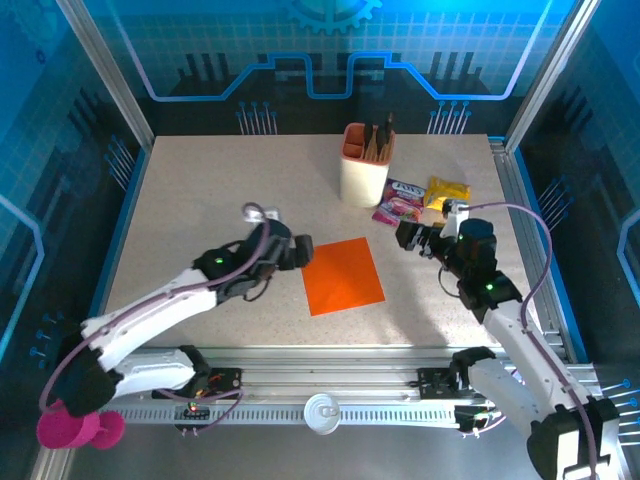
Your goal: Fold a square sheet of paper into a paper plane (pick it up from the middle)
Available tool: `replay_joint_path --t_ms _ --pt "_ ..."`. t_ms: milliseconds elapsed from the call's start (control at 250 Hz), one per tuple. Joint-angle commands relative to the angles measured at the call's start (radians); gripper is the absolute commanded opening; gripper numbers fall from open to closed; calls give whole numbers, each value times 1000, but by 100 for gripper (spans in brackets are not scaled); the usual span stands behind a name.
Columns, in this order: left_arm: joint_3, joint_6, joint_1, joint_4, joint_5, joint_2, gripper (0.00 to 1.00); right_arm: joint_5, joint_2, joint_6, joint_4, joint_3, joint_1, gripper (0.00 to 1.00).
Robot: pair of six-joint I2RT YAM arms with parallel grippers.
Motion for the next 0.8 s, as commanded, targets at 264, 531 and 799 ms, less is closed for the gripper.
replay_joint_path --t_ms 264,531,799 --pt "364 -249 -141 -199 -10 491 100 86 -116 114 -309 -51 26 99" --pt "448 -280 -142 -203 135 652 100 55 -128 92 -420 -91 32 99" --pt "454 -338 -144 -183 186 701 100 48 -153 90 -427 -120 32 99"
